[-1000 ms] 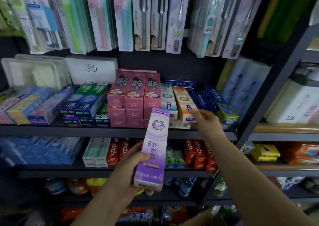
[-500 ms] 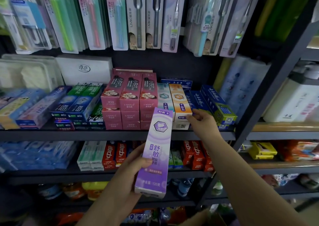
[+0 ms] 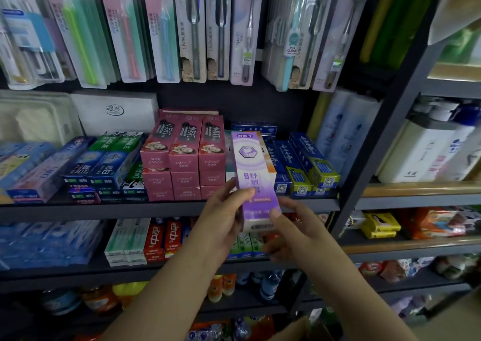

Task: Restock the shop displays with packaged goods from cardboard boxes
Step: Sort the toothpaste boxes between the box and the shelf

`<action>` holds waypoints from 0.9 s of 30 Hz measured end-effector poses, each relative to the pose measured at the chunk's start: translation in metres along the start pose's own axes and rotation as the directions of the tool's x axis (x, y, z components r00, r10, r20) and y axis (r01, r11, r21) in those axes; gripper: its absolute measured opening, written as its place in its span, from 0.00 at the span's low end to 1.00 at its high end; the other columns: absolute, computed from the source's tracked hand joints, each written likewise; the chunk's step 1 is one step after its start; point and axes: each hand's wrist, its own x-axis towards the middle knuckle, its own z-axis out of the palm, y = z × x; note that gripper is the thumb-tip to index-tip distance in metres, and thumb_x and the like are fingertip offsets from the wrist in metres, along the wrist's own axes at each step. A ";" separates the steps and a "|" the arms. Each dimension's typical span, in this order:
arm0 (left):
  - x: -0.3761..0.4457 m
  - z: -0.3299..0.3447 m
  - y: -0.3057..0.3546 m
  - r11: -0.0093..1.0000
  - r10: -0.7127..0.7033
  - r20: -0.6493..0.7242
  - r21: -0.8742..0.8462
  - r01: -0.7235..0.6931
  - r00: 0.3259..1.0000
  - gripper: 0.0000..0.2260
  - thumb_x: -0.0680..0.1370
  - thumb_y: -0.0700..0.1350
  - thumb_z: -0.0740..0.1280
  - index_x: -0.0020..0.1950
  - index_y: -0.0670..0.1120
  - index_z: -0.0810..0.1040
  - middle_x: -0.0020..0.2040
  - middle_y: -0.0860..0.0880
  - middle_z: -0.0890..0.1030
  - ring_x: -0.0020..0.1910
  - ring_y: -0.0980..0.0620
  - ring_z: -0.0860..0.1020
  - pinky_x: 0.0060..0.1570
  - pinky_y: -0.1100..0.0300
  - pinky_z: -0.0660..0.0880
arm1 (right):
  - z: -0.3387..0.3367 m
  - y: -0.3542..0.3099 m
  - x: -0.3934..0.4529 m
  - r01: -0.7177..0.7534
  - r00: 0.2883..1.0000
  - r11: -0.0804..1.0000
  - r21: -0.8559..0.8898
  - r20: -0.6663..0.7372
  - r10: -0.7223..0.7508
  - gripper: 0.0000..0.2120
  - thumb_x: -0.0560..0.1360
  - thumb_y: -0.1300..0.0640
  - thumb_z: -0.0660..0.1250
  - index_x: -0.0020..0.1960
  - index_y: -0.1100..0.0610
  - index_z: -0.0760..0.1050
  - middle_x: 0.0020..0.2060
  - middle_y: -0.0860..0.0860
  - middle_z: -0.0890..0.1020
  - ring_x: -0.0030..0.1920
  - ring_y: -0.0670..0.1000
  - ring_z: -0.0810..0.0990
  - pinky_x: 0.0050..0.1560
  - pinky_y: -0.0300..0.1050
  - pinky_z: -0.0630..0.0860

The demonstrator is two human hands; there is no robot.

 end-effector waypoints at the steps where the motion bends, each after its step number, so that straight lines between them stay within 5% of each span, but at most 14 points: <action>1: 0.004 0.002 0.002 1.000 0.008 -0.010 0.019 -0.008 1.000 0.15 0.74 0.42 0.68 0.60 0.46 0.78 0.47 0.46 0.85 0.44 0.50 0.83 0.50 0.51 0.78 | 0.002 -0.001 0.006 0.029 0.999 1.000 0.008 -0.040 -0.028 0.11 0.76 0.51 0.66 0.58 0.46 0.72 0.38 0.52 0.85 0.35 0.50 0.83 0.37 0.42 0.79; 7: 0.017 -0.003 0.021 0.984 0.024 -0.051 0.179 -0.015 0.998 0.12 0.80 0.52 0.62 0.51 0.46 0.81 0.43 0.49 0.85 0.41 0.51 0.81 0.45 0.56 0.76 | 0.013 -0.010 0.050 0.050 0.976 0.962 0.268 -0.217 0.010 0.05 0.78 0.57 0.65 0.53 0.52 0.75 0.37 0.53 0.83 0.35 0.49 0.82 0.40 0.42 0.81; 12: 0.010 -0.031 0.011 0.986 0.008 -0.196 0.164 0.024 0.980 0.08 0.79 0.46 0.65 0.56 0.47 0.78 0.51 0.48 0.83 0.40 0.52 0.81 0.38 0.58 0.75 | 0.028 -0.019 0.091 0.048 0.968 0.969 0.241 -0.252 0.014 0.08 0.77 0.57 0.66 0.56 0.53 0.75 0.39 0.53 0.83 0.33 0.47 0.83 0.43 0.43 0.81; 17: 0.000 -0.068 -0.011 0.986 -0.094 -0.293 0.102 0.129 0.951 0.06 0.79 0.38 0.63 0.54 0.42 0.78 0.44 0.45 0.84 0.38 0.49 0.79 0.37 0.57 0.73 | 0.038 -0.026 0.126 0.025 0.967 0.990 0.138 -0.254 0.011 0.16 0.77 0.52 0.67 0.64 0.53 0.72 0.30 0.49 0.82 0.35 0.48 0.84 0.51 0.49 0.81; 21: -0.005 -0.091 -0.026 0.974 -0.149 -0.352 0.109 0.199 0.924 0.06 0.80 0.38 0.62 0.54 0.42 0.78 0.44 0.44 0.83 0.38 0.48 0.78 0.36 0.57 0.72 | 0.039 -0.026 0.133 0.012 0.974 1.000 -0.002 -0.226 -0.012 0.20 0.78 0.52 0.65 0.68 0.55 0.69 0.27 0.52 0.79 0.26 0.47 0.78 0.42 0.45 0.82; 27: -0.003 -0.103 -0.038 0.946 -0.186 -0.382 0.181 0.271 0.905 0.07 0.80 0.38 0.60 0.52 0.43 0.77 0.46 0.43 0.82 0.40 0.47 0.78 0.39 0.55 0.72 | 0.038 -0.023 0.136 0.052 0.969 0.994 -0.098 -0.237 -0.074 0.19 0.79 0.52 0.64 0.68 0.55 0.70 0.30 0.51 0.79 0.28 0.45 0.76 0.32 0.38 0.75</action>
